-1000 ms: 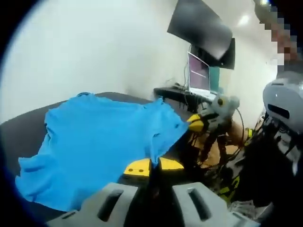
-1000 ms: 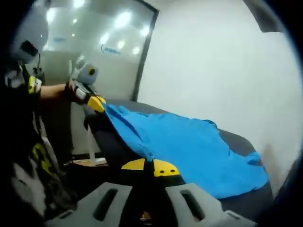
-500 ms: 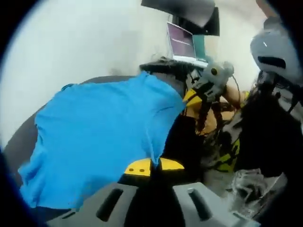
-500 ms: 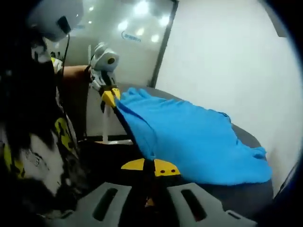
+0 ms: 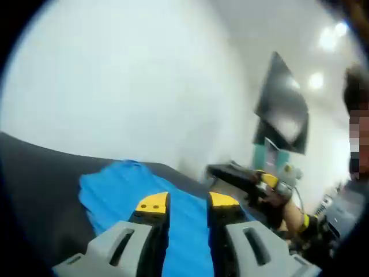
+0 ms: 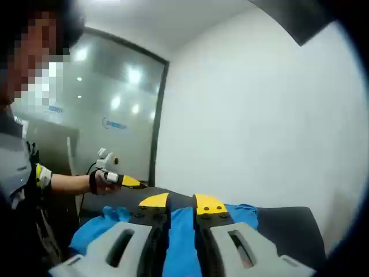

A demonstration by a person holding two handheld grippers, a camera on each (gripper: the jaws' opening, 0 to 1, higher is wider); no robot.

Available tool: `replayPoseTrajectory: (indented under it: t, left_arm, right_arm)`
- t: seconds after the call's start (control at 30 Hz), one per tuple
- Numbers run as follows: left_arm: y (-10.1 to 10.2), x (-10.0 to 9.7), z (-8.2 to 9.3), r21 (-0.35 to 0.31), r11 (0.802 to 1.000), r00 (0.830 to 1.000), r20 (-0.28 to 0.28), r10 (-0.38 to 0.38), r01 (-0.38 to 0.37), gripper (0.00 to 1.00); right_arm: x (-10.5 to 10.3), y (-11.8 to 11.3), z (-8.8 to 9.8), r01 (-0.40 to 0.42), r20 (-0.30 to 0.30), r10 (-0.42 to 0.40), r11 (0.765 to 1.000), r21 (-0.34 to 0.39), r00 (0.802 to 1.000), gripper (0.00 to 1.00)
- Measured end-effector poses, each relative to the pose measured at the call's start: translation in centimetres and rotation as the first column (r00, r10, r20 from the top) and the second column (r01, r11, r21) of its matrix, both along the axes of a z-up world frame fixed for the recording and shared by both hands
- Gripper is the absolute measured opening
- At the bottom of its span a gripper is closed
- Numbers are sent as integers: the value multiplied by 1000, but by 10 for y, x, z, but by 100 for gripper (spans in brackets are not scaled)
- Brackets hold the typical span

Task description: Spread out the cloth and fold it

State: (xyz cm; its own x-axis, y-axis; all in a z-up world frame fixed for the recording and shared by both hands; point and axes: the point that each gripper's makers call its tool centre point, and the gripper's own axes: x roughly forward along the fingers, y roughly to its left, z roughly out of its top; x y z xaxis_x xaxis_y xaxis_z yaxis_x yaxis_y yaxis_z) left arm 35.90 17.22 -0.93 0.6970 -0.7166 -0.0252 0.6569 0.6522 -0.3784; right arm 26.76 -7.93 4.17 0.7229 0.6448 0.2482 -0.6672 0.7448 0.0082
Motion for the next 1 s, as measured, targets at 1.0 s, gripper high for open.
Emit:
replayPoseTrajectory:
  t: [1.0]
  left_arm:
    - [-42,201,8,-332,936,992,-12,-128,117,7]
  right_arm:
    - [296,-80,-127,295,-311,-338,939,-177,888,16]
